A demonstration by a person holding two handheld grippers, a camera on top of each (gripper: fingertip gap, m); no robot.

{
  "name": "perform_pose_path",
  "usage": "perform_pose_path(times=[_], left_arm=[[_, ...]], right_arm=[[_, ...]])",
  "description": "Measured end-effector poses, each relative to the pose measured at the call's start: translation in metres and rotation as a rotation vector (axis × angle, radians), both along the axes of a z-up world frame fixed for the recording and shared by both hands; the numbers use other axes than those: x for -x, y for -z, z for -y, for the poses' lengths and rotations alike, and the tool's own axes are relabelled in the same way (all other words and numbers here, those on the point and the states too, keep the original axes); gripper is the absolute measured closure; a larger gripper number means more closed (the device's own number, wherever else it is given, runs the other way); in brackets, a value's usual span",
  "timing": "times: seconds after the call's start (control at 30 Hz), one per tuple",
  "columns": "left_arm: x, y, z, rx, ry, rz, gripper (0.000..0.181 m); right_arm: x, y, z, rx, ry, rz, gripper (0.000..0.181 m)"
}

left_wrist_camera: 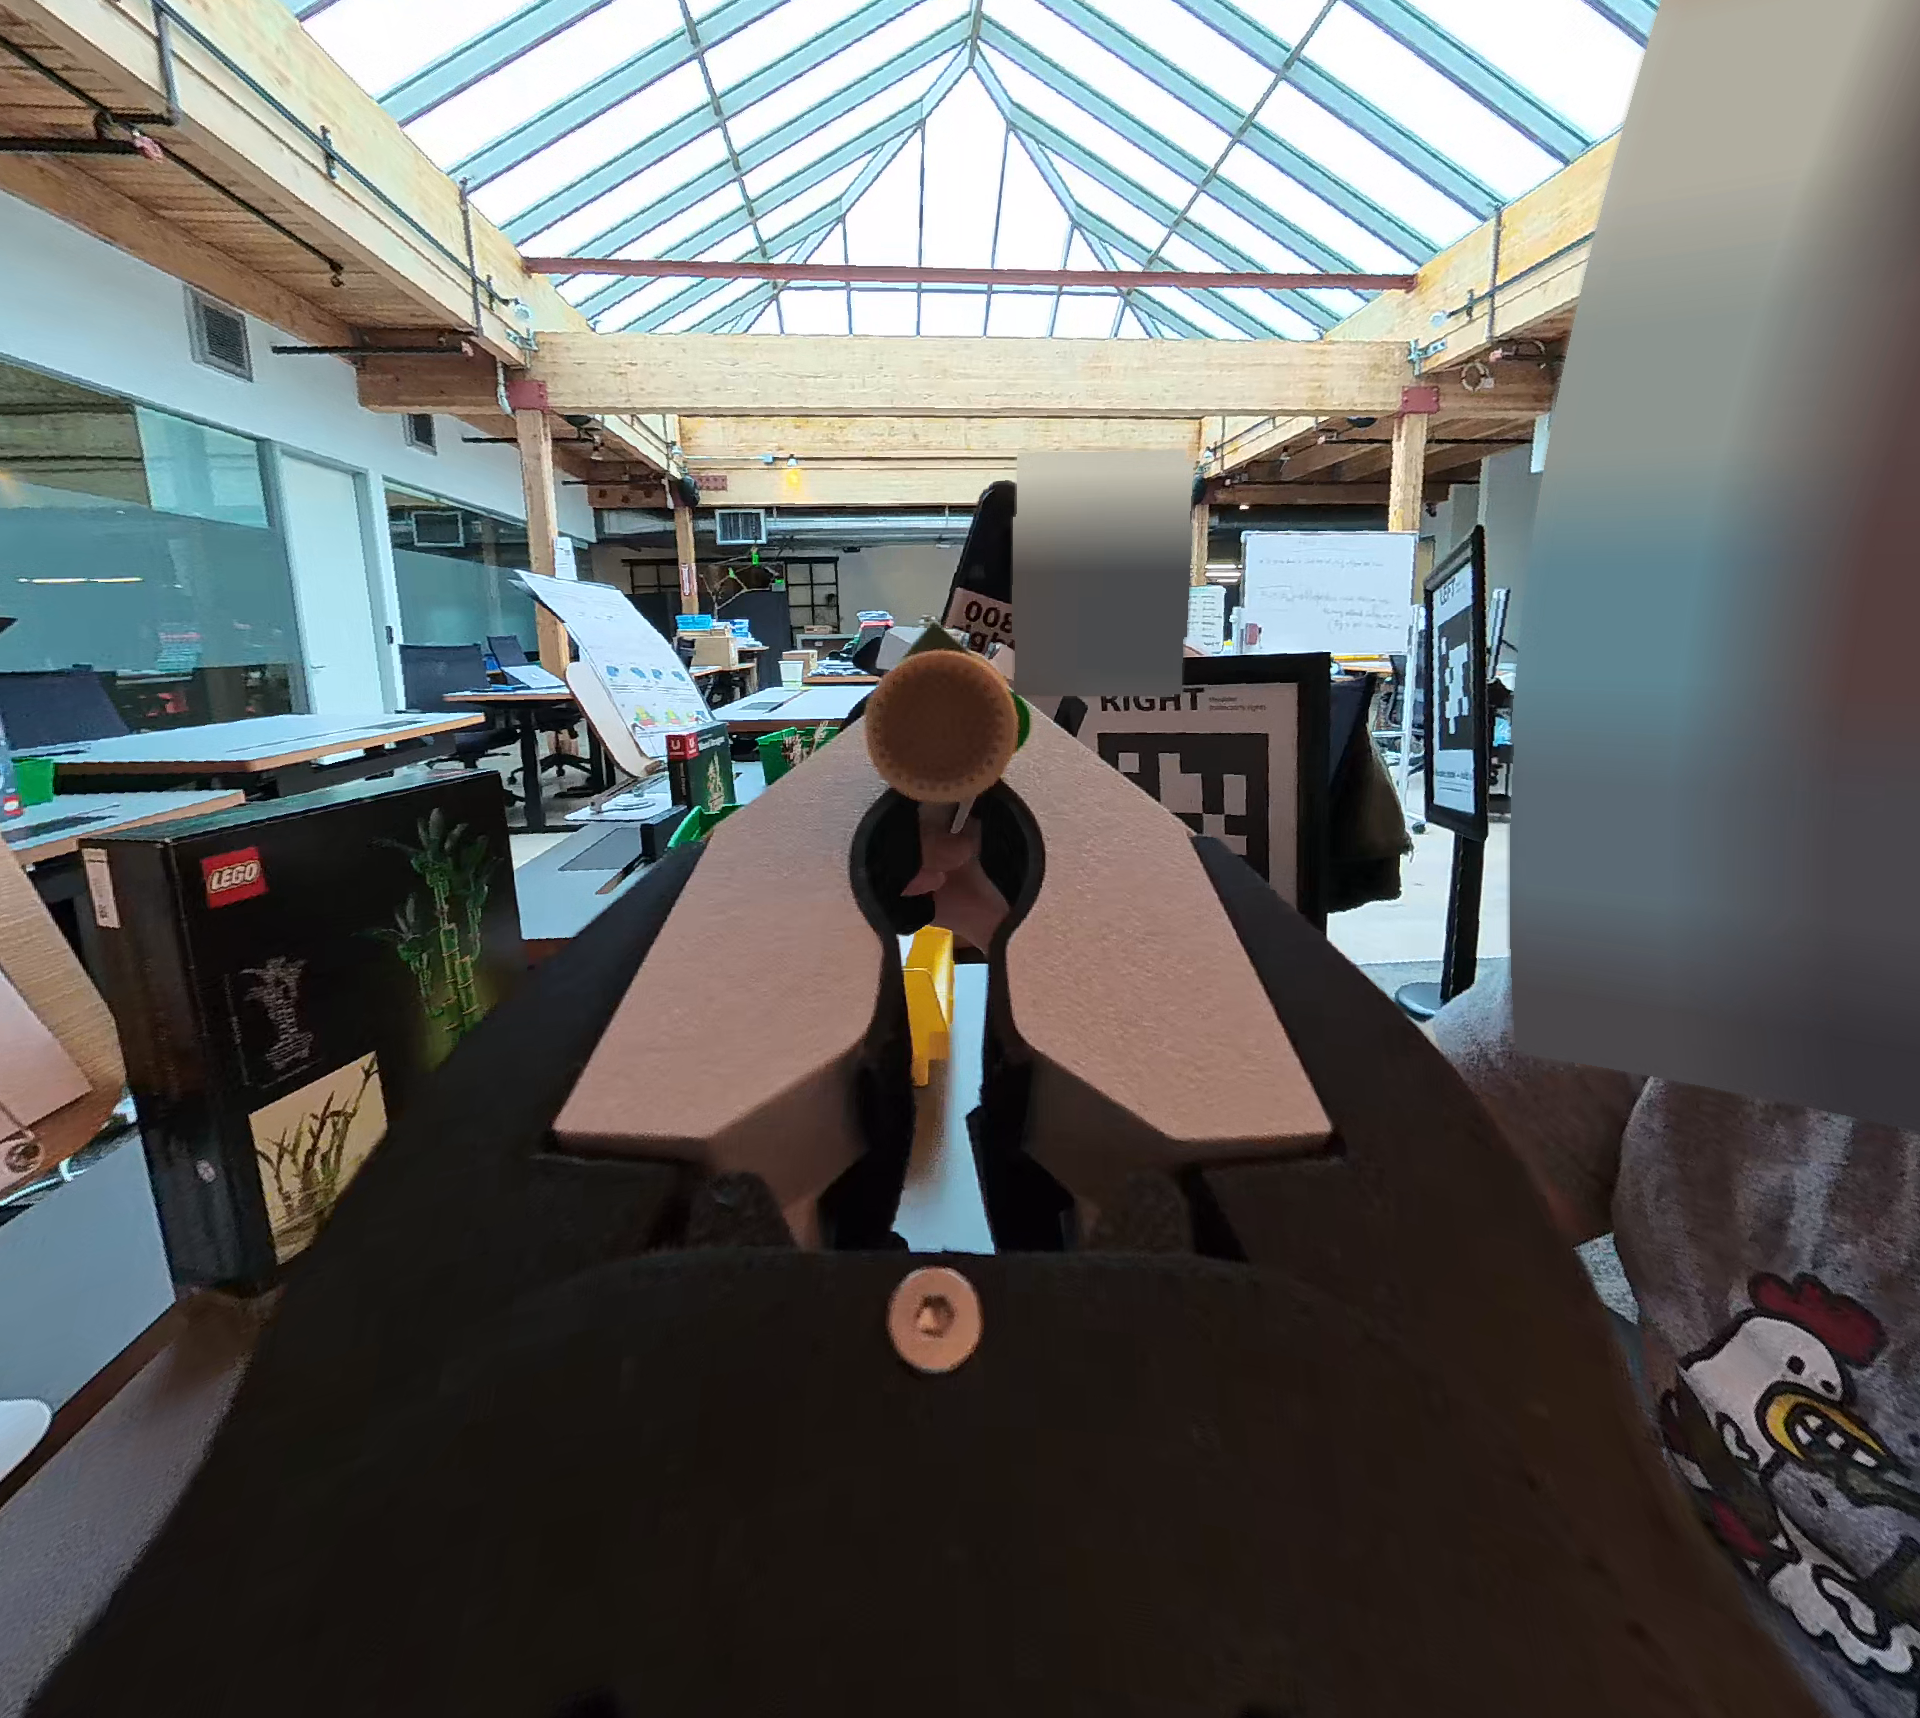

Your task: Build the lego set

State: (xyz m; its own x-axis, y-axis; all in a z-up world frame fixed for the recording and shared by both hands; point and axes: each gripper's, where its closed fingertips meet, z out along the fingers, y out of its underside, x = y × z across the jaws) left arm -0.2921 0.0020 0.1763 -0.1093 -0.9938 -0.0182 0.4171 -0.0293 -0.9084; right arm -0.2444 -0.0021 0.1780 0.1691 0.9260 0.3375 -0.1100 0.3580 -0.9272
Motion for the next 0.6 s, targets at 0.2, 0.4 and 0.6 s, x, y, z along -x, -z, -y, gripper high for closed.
perform_pose_path(times=[0.2, 0.4, 0.6], left_arm=[[0.001, 0.000, -0.002, 0.018, 0.000, 0.010, 0.180], [0.001, -0.006, -0.006, 0.032, -0.038, 0.022, 0.179], [0.003, -0.014, -0.007, 0.069, -0.047, 0.127, 0.180]], right_arm=[[0.001, -0.001, -0.001, 0.002, 0.004, -0.005, 0.179], [-0.002, -0.006, 0.003, -0.047, -0.050, -0.077, 0.150], [-0.012, -0.026, -0.013, 0.040, -0.165, -0.430, 0.148]])
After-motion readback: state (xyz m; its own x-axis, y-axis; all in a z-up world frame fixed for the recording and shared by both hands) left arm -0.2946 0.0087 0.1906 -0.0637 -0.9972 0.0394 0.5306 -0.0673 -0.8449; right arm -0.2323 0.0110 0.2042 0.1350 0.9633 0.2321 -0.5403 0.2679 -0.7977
